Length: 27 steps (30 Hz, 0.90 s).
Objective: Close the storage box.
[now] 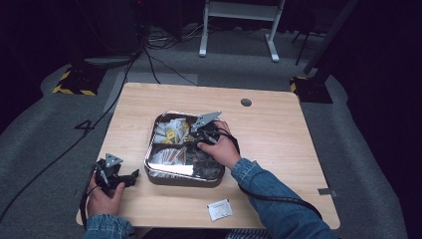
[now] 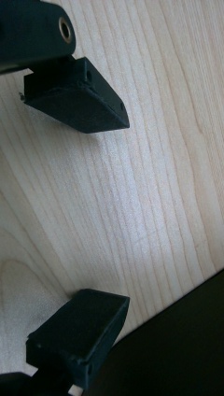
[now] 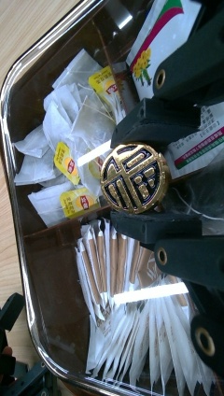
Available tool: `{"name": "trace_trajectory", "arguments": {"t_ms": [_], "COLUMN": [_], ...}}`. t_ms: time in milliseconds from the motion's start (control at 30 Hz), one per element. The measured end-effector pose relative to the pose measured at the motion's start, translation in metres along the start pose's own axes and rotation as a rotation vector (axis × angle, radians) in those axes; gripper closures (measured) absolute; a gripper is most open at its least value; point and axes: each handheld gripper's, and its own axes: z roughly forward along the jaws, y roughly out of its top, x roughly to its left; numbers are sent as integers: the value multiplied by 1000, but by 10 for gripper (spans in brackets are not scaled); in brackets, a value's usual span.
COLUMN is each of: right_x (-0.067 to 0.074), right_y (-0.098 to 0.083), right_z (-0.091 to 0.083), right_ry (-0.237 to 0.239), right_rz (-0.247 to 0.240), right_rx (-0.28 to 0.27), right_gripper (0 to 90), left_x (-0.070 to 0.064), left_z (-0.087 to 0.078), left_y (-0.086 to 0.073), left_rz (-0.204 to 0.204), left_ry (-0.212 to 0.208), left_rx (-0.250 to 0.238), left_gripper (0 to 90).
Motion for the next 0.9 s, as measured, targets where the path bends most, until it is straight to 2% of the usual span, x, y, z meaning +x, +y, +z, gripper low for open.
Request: {"name": "trace_trajectory", "arguments": {"t_ms": [567, 700, 900], "right_x": [6, 3, 3], "right_y": [-2, -2, 1], "right_z": [-1, 0, 3], "right_ry": [51, 43, 27], "right_rz": [-32, -25, -47], "right_rx": [12, 14, 13], "right_gripper": [584, 584, 584], "left_x": [0, 0, 0], "left_z": [0, 0, 0], "left_y": [0, 0, 0], "left_rz": [0, 0, 0], "left_ry": [0, 0, 0], "left_rx": [0, 0, 0], "left_gripper": [143, 143, 143]}}
